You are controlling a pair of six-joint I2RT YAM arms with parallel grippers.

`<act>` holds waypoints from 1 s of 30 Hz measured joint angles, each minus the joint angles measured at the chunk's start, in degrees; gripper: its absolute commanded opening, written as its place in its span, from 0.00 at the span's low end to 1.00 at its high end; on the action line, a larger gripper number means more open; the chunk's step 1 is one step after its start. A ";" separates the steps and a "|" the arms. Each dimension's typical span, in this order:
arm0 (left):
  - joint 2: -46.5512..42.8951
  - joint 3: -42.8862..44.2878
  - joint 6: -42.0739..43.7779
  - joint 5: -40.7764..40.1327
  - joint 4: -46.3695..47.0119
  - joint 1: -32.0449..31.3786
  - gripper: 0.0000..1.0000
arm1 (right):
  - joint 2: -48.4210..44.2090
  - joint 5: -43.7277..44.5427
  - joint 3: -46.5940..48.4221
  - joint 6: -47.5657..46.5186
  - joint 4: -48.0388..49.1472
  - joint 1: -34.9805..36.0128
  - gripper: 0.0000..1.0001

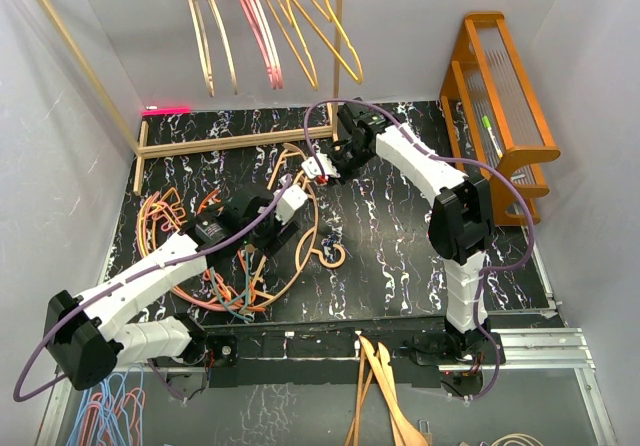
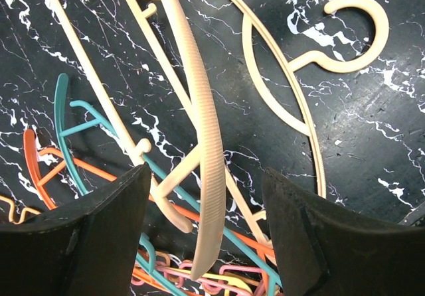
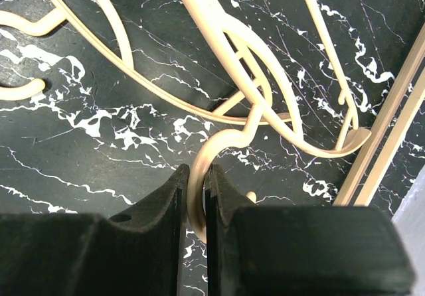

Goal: Organize the hangers
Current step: Pick up the hanger at the center of the board.

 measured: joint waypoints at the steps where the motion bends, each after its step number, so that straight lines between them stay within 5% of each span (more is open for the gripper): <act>1: 0.00 0.00 0.09 -0.46 0.07 -0.17 0.63 | 0.00 0.00 0.15 0.04 -0.07 0.00 0.08; 15: 1.81 -2.19 0.00 -10.08 -0.72 -5.66 0.57 | 0.00 -0.24 2.80 1.09 -1.53 -0.68 0.08; 20: 2.43 -2.80 -0.02 -15.37 -0.61 -6.40 0.33 | 0.00 -0.63 3.17 1.46 -1.88 -0.74 0.08; 22: 2.43 -2.93 0.04 -17.33 -0.11 -6.47 0.06 | 0.00 -0.81 3.30 1.51 -2.27 -0.74 0.08; 23: 2.43 -3.10 0.00 -18.16 0.22 -6.49 0.00 | 0.00 -0.94 3.39 1.53 -2.47 -0.76 0.08; 25: 2.40 -3.72 0.85 -17.66 0.22 -6.73 0.00 | 0.00 -2.01 3.58 1.49 -2.08 -0.81 0.10; 27: 2.43 -4.22 0.46 -17.88 -0.20 -7.32 0.00 | 0.00 -2.89 3.87 1.49 -2.08 -0.66 0.47; 28: 2.43 -4.24 0.00 -18.32 -0.28 -7.32 0.00 | 0.00 -3.34 3.98 1.51 -2.05 -0.59 0.82; 29: 2.40 -4.24 -0.61 -19.39 -0.37 -7.30 0.00 | -0.02 -3.85 4.00 2.21 -2.27 -0.59 0.96; 30: 1.68 -4.26 -3.87 -21.97 -0.76 -7.10 0.00 | -0.66 -6.71 3.98 4.81 -1.75 -0.98 0.98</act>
